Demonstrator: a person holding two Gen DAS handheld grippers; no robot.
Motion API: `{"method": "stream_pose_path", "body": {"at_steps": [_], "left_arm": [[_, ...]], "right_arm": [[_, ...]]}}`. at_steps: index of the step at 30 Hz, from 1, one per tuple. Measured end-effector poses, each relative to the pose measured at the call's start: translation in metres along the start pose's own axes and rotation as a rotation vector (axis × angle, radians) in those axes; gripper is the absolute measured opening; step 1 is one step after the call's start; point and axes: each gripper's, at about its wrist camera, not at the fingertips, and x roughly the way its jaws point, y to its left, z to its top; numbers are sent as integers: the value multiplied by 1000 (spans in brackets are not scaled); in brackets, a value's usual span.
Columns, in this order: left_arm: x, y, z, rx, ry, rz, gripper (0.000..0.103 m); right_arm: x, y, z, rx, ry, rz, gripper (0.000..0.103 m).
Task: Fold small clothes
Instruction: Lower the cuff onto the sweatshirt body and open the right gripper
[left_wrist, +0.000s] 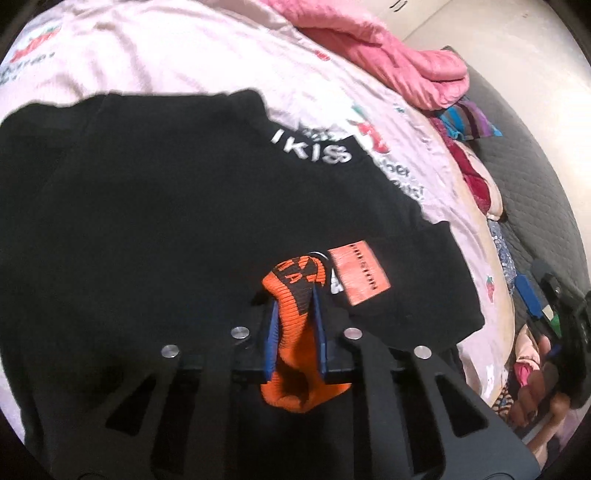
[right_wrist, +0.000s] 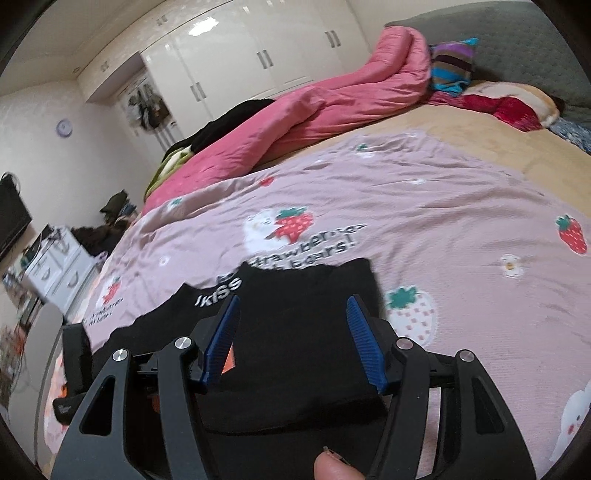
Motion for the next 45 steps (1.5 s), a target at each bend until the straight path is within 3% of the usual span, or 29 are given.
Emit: {"method": "stream_pose_path", "body": {"at_steps": [8, 12, 16, 23, 33, 45], "left_arm": [[-46, -15, 14, 1, -134, -81, 6], [-75, -19, 19, 11, -229, -57, 6], [-95, -14, 22, 16, -276, -25, 6], [-104, 3, 18, -4, -261, -2, 6], [-83, 25, 16, -24, -183, 56, 7], [-92, 15, 13, 48, -215, 139, 8]], "right_arm": [[0, -14, 3, 40, -7, -28, 59], [1, -15, 3, 40, 0, -30, 59], [3, -12, 2, 25, 4, -35, 59], [10, -5, -2, -13, 15, -67, 59], [24, 1, -10, -50, 63, -87, 59], [41, 28, -26, -135, 130, -54, 59]]}}
